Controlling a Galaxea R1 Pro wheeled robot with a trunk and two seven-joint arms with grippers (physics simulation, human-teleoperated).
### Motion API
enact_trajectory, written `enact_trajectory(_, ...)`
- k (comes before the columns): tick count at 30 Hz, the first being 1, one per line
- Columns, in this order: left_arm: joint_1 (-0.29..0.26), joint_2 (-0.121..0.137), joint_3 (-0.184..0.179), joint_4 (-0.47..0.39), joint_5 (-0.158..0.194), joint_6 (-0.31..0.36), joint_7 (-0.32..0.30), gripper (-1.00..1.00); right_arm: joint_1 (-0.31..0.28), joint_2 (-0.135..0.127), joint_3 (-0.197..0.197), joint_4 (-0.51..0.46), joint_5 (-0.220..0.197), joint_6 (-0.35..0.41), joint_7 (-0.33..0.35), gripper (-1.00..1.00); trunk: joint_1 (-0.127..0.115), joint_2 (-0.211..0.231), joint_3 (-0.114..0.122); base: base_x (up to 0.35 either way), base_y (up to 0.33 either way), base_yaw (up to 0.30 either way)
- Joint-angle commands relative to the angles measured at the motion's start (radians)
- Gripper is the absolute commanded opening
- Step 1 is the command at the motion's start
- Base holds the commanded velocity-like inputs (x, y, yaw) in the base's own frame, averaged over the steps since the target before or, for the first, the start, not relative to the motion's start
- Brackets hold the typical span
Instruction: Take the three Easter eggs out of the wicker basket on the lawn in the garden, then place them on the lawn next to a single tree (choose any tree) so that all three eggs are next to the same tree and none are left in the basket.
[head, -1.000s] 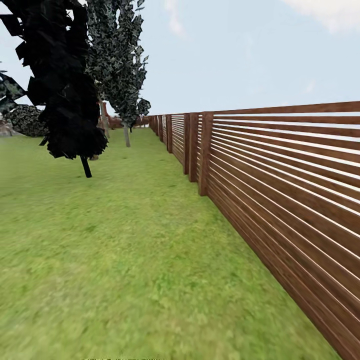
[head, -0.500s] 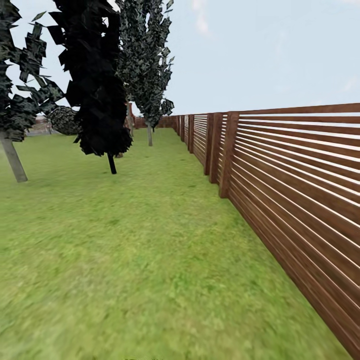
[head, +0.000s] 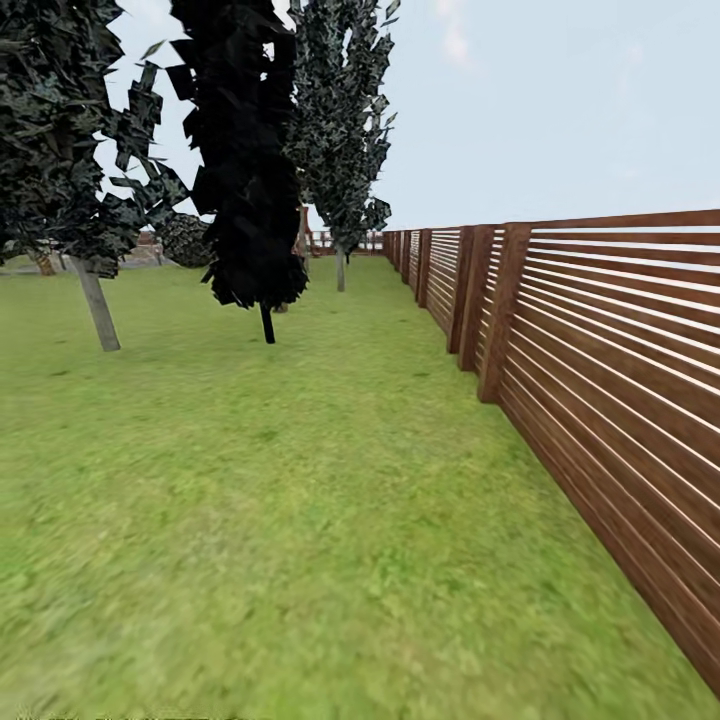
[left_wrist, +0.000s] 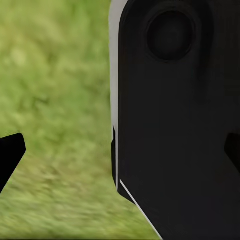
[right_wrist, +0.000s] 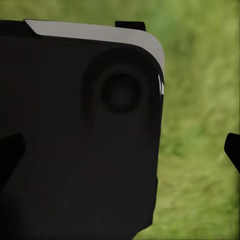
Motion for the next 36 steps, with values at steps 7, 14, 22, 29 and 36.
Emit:
enact_trajectory(7,0.001,0.000,0.000,0.000,0.000,-0.001,-0.001,1.00,-0.001,0.001,0.002,0.003,0.002,0.005,0.000,1.00,0.000,0.000,-0.001,0.000,0.000,0.202)
enact_trajectory(14,0.001,0.000,0.000,0.000,0.000,-0.001,-0.001,1.00,-0.001,0.002,0.002,0.003,0.002,0.005,0.000,1.00,0.000,0.000,-0.001,0.000,0.000,0.289)
enact_trajectory(22,0.000,0.000,0.000,0.000,0.000,-0.001,-0.001,1.00,-0.001,0.002,0.002,0.003,0.002,0.005,0.000,1.00,0.000,0.000,-0.001,0.000,0.000,0.292)
enact_trajectory(29,0.000,0.000,0.000,0.000,0.000,-0.001,-0.001,1.00,-0.001,0.002,0.002,0.003,0.002,0.005,-0.001,1.00,0.000,0.000,-0.001,0.000,0.000,0.292)
enact_trajectory(36,0.000,0.000,-0.002,0.000,-0.003,-0.001,0.000,1.00,-0.001,0.002,0.002,0.003,0.001,0.005,-0.002,1.00,0.000,0.000,-0.001,0.000,0.000,0.292)
